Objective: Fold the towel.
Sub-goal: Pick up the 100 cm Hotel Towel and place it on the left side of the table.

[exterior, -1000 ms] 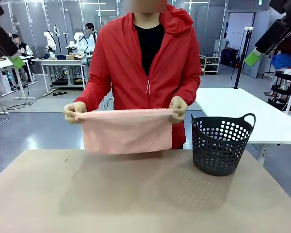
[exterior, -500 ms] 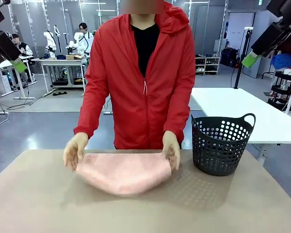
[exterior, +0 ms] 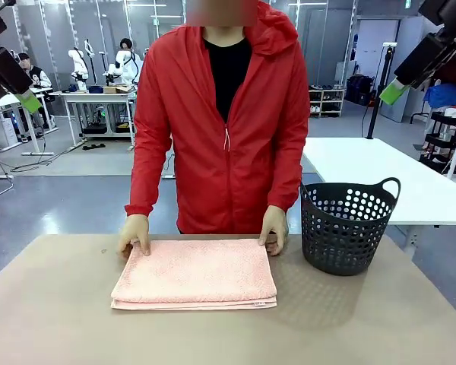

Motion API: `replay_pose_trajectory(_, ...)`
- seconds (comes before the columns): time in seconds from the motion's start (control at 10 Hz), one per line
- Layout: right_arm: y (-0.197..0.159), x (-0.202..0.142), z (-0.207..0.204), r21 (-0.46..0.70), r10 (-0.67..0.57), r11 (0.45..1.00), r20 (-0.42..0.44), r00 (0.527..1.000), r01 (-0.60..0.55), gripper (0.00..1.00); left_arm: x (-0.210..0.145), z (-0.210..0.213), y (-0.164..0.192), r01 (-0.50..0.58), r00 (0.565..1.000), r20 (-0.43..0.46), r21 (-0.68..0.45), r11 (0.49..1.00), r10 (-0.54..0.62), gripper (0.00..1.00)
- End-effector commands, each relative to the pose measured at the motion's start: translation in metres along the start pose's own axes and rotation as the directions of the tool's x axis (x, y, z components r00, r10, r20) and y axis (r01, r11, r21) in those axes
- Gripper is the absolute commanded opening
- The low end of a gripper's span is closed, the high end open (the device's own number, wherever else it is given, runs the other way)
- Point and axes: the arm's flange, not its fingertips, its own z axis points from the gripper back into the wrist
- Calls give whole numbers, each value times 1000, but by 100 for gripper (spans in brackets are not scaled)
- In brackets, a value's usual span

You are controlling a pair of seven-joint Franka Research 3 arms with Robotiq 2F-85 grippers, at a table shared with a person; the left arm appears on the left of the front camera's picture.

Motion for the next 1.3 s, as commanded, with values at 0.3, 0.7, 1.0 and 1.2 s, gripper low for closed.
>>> replay_pose_trajectory(0.3, 0, -2, 1, 3, 3, 1000, -3, 1000, -3, 100, 0, 4, 1, 17, 1000, -10, -3, 1000, -17, 100)
replay_pose_trajectory(0.7, 0, -2, 1, 3, 3, 1000, -3, 1000, -3, 100, 0, 4, 1, 17, 1000, -10, -3, 1000, -17, 100)
replay_pose_trajectory(1.0, 0, -2, 1, 3, 3, 1000, -3, 1000, -3, 100, 0, 4, 1, 17, 1000, -10, -3, 1000, -17, 100)
replay_pose_trajectory(1.2, 0, -2, 1, 3, 3, 1000, -3, 1000, -3, 100, 0, 4, 1, 17, 1000, -10, -3, 1000, -17, 100)
